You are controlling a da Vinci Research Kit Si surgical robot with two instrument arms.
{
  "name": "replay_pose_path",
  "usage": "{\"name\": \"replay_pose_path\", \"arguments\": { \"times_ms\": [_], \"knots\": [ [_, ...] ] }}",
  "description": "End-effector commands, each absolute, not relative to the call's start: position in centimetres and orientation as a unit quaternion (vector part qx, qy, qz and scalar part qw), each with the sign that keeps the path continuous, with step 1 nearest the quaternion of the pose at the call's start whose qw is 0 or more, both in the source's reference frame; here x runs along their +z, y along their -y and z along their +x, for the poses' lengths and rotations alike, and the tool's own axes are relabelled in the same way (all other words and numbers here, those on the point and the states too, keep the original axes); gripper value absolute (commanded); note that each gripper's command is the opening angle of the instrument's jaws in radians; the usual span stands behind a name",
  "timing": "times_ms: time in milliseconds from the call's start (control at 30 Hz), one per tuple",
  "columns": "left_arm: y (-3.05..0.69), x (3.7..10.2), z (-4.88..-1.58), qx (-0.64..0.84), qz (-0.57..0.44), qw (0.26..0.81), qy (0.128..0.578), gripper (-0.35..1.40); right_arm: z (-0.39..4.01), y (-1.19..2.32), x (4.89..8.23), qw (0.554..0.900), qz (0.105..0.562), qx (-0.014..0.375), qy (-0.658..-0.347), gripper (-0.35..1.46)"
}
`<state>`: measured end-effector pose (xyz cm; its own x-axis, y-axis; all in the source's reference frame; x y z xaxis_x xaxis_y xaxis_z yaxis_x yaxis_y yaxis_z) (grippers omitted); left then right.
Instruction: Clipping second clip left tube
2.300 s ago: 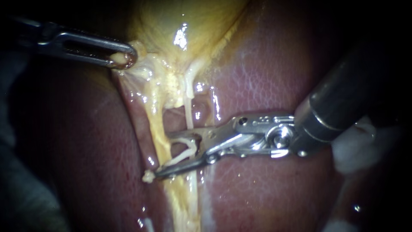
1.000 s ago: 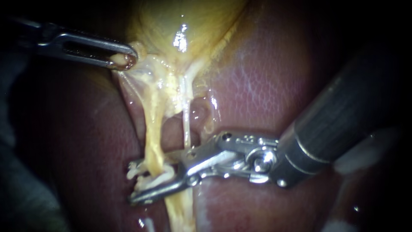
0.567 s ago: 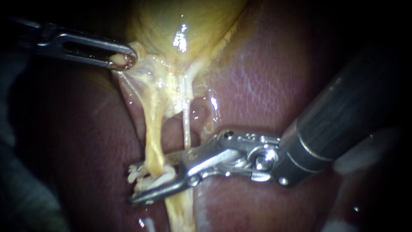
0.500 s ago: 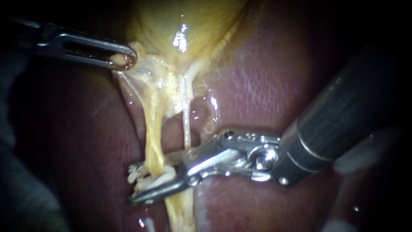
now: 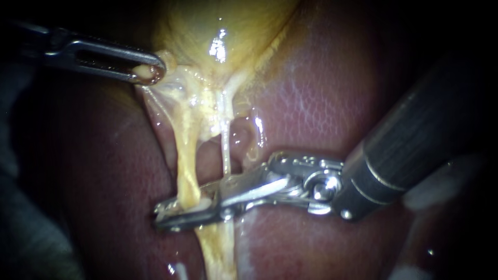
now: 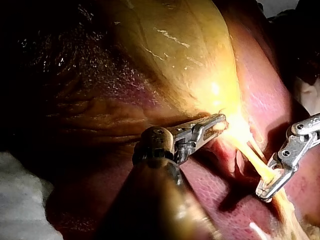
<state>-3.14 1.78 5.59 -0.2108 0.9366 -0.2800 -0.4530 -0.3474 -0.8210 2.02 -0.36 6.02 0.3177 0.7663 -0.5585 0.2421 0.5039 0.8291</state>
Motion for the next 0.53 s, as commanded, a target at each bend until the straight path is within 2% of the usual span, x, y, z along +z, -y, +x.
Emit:
{"name": "replay_pose_path", "arguments": {
  "times_ms": [33,533],
  "knots": [
    [-1.78,5.59,-3.14,0.717,-0.4,0.485,0.303,-0.35,2.02,0.37,6.02,0.67,0.458,0.194,-0.551,-0.35],
    [-1.78,5.59,-3.14,0.717,-0.4,0.485,0.303,-0.35,1.97,0.33,6.08,0.67,0.46,0.195,-0.549,-0.35]
  ]
}}
